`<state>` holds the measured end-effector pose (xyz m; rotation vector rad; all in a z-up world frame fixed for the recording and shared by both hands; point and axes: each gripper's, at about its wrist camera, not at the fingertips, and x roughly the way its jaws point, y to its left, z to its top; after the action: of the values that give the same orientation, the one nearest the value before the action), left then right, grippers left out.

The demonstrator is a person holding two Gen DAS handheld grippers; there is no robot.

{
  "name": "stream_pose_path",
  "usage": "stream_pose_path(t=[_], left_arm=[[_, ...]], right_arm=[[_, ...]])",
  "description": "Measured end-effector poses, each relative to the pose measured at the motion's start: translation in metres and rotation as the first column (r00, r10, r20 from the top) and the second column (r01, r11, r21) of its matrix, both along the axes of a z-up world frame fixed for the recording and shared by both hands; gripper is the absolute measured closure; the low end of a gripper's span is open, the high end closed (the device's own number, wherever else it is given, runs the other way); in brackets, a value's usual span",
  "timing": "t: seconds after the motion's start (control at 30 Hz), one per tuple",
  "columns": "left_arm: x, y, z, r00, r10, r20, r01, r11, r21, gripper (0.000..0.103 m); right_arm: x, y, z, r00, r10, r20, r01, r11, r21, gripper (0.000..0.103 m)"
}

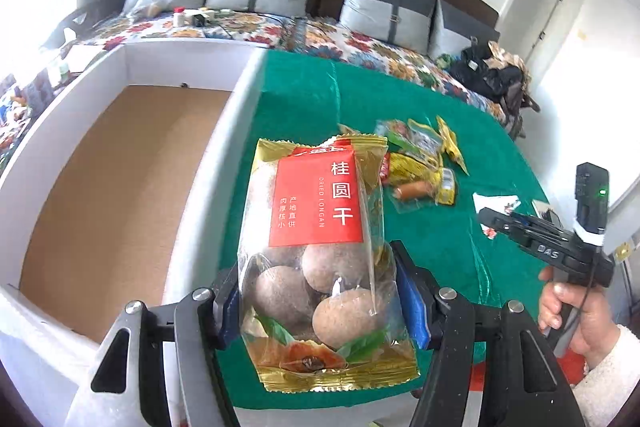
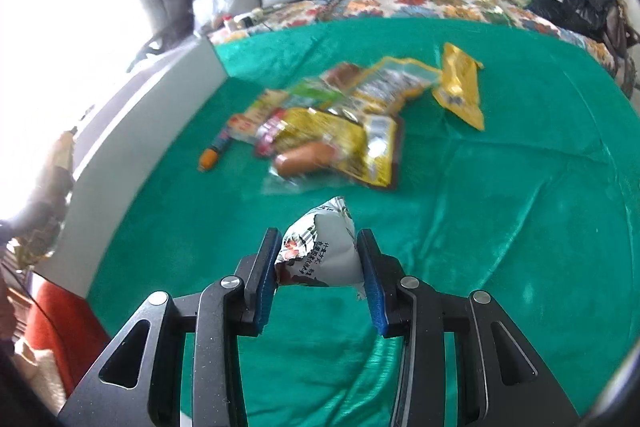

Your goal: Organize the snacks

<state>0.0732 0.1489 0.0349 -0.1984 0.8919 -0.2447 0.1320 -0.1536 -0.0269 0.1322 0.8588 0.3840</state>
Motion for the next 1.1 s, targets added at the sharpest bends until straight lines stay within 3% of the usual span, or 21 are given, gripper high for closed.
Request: stream_pose_path(t=[0.1, 0.17, 0.3, 0.4, 0.43, 0.47, 0.57, 0.7, 0.8, 0.9, 1.0, 1.1], left_arm=[[-0.001, 0.055, 0.016, 0.993, 0.115, 0.034, -0.117, 0.992, 0.051, 0.041], [0.0, 0.088, 0.016, 0.982, 0.189, 0.03, -0.19, 0.979, 0.071, 0.041], [0.007, 0.14, -0.006, 0.955, 0.297, -0.022, -0.29, 0.945, 0.15, 0.034], [0.008, 0.161, -0.028, 0.931, 0.36, -0.062, -0.337, 0.912, 0.235, 0.023], [0.003, 0.166, -0.034, 0.924, 0.376, -0.067, -0.35, 0.904, 0.246, 0.023], [-0.001, 0.172, -0.036, 0.918, 0.391, -0.068, -0.364, 0.897, 0.249, 0.023], [-0.012, 0.182, -0.036, 0.904, 0.423, -0.058, -0.4, 0.887, 0.23, 0.023], [-0.017, 0.161, -0.03, 0.917, 0.396, -0.045, -0.382, 0.905, 0.184, 0.023], [-0.013, 0.113, -0.016, 0.952, 0.306, -0.012, -0.301, 0.942, 0.145, 0.022], [-0.006, 0.049, -0.007, 0.984, 0.174, 0.023, -0.176, 0.977, 0.124, 0.016], [0.005, -0.021, -0.014, 0.999, 0.035, 0.025, -0.037, 0.994, 0.101, 0.01], [0.024, -0.089, -0.042, 0.998, -0.063, -0.025, 0.066, 0.992, 0.107, 0.009]], right_arm=[[-0.001, 0.065, 0.048, 0.989, 0.142, 0.051, -0.145, 0.986, 0.078, 0.062], [-0.002, 0.12, 0.078, 0.965, 0.251, 0.077, -0.26, 0.957, 0.128, 0.062], [0.003, 0.224, 0.104, 0.908, 0.413, 0.077, -0.42, 0.891, 0.173, 0.061], [0.016, 0.279, 0.103, 0.89, 0.455, 0.041, -0.453, 0.87, 0.195, 0.049], [0.021, 0.286, 0.101, 0.893, 0.45, 0.03, -0.446, 0.87, 0.209, 0.037], [0.024, 0.285, 0.099, 0.9, 0.434, 0.03, -0.429, 0.875, 0.222, 0.035], [0.03, 0.254, 0.095, 0.923, 0.382, 0.04, -0.379, 0.889, 0.259, 0.032], [0.021, 0.174, 0.06, 0.959, 0.282, 0.025, -0.282, 0.949, 0.138, 0.03], [0.014, 0.101, -0.003, 0.986, 0.165, -0.035, -0.168, 0.982, -0.09, 0.03], [0.002, 0.024, -0.055, 0.996, 0.038, -0.077, -0.056, 0.968, -0.243, 0.03], [-0.008, -0.047, -0.077, 0.994, -0.099, -0.054, 0.078, 0.951, -0.299, 0.03], [-0.015, -0.096, -0.083, 0.978, -0.209, 0.002, 0.2, 0.931, -0.305, 0.03]])
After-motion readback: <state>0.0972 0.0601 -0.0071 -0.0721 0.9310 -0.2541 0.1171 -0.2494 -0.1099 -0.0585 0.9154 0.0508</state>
